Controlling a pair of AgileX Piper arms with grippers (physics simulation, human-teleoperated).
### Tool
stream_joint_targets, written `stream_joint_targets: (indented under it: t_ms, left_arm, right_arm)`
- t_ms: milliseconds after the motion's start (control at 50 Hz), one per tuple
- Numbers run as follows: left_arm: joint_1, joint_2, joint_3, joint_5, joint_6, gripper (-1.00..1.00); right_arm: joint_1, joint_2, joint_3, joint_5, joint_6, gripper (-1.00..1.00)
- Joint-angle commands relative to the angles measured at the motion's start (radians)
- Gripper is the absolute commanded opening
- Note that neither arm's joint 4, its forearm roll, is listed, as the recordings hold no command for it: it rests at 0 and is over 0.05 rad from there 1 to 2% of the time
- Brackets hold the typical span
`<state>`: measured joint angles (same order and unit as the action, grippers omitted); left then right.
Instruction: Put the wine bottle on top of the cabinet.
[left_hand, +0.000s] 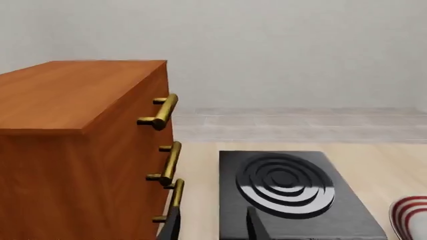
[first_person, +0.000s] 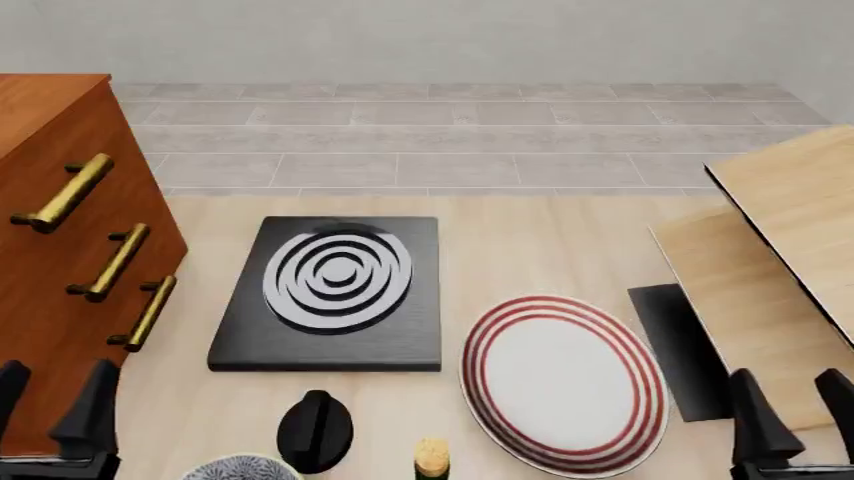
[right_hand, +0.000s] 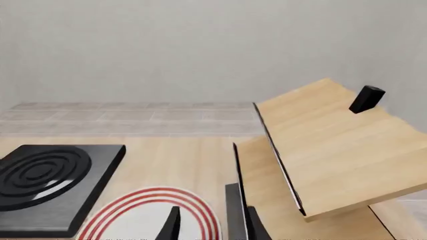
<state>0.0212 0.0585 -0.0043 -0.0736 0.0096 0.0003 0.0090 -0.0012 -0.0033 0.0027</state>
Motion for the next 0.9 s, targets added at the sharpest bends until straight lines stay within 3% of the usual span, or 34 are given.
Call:
stream_joint_targets:
  t_ms: [20, 60, 160, 180, 200, 260, 340, 520, 560, 580, 660, 900]
  left_arm:
    - [-0.064, -0.037, -0.022, 0.086, 0.003, 1.0]
    - [-0.087, -0.055, -0.026, 0.098, 0.027, 1.0]
    - [-0.095, -0.044, -0.036, 0.101, 0.0, 1.0]
    - [-0.092, -0.05, -0.041, 0.111, -0.017, 1.0]
    - [-0.064, -0.051, -0.062, 0.12, -0.083, 1.0]
    - [-0.092, -0.054, -0.104, 0.162, -0.042, 1.0]
    - [-0.093, -0.056, -0.163, 0.217, -0.087, 1.0]
    - [-0.127, -0.058, -0.285, 0.319, -0.066, 1.0]
    - [-0.126, -0.058, -0.294, 0.323, -0.079, 1.0]
    - [-0.161, -0.058, -0.319, 0.345, -0.143, 1.0]
    - [-0.154, -0.057, -0.363, 0.387, -0.18, 1.0]
    - [-0.395, -0.026, -0.426, 0.461, -0.069, 1.0]
  right_arm:
    - [0.007, 0.022, -0.001, -0.001, 0.015, 1.0]
    - [0.007, 0.011, -0.001, 0.005, 0.01, 1.0]
    - [0.007, 0.007, -0.004, 0.014, 0.013, 1.0]
    - [0.007, 0.007, -0.004, 0.014, 0.012, 1.0]
    - [0.007, 0.008, -0.004, 0.013, 0.012, 1.0]
    - [0.008, -0.004, -0.005, 0.015, 0.003, 1.0]
    - [0.007, 0.009, -0.005, 0.012, 0.012, 1.0]
    - [0.007, 0.016, -0.004, 0.004, 0.012, 1.0]
    - [0.008, 0.012, -0.004, 0.006, 0.01, 1.0]
    - [0.008, 0.002, -0.006, 0.011, 0.004, 1.0]
    - [0.008, 0.016, -0.005, 0.005, 0.012, 1.0]
    - [0.008, 0.003, -0.007, 0.013, 0.005, 1.0]
